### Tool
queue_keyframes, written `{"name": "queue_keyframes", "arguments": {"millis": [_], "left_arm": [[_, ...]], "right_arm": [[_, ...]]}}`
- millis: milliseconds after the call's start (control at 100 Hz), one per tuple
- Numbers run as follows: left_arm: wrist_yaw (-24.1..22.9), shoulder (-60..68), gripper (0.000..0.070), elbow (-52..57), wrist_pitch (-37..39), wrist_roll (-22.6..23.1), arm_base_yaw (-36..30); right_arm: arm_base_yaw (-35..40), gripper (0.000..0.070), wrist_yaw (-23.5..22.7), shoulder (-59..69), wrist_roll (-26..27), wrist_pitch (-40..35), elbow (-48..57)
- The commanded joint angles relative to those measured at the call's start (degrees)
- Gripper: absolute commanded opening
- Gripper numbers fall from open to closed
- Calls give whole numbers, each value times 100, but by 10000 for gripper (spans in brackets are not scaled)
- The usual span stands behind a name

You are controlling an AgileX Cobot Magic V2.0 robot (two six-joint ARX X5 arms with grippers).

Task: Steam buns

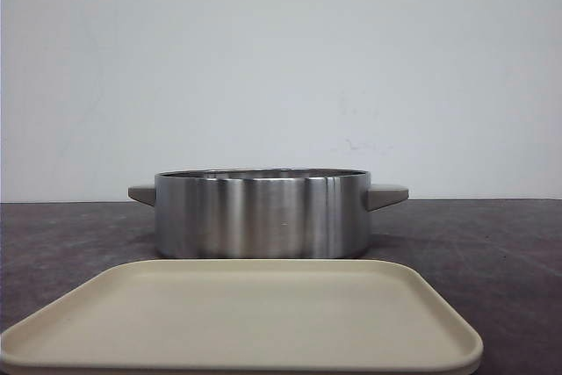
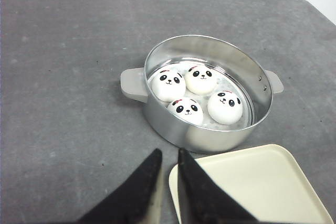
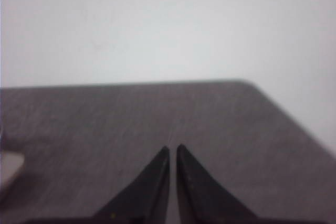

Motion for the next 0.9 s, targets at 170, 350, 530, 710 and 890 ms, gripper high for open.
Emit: {"name": "queue_keyframes", "arguments": {"millis": [170,350,530,710,890], "left_arm": [[-13,24,16,87,63,-17,-33],[-13,22,16,87,66,-17,-33],[-13,20,16,87,66,-17,-33],[-13,20,16,87,66,-17,-33],[-13,20,16,87,66,-17,-33]], "right_arm": [[22,16,-85,-595,468,-267,-667],[22,16,55,-595,247,-376,-667],[26,16,-118,-595,-63,-610,-669],[26,16,-439,-595,-142,-892,-669],[26,16,-442,-595,-140,-831,-669]]}}
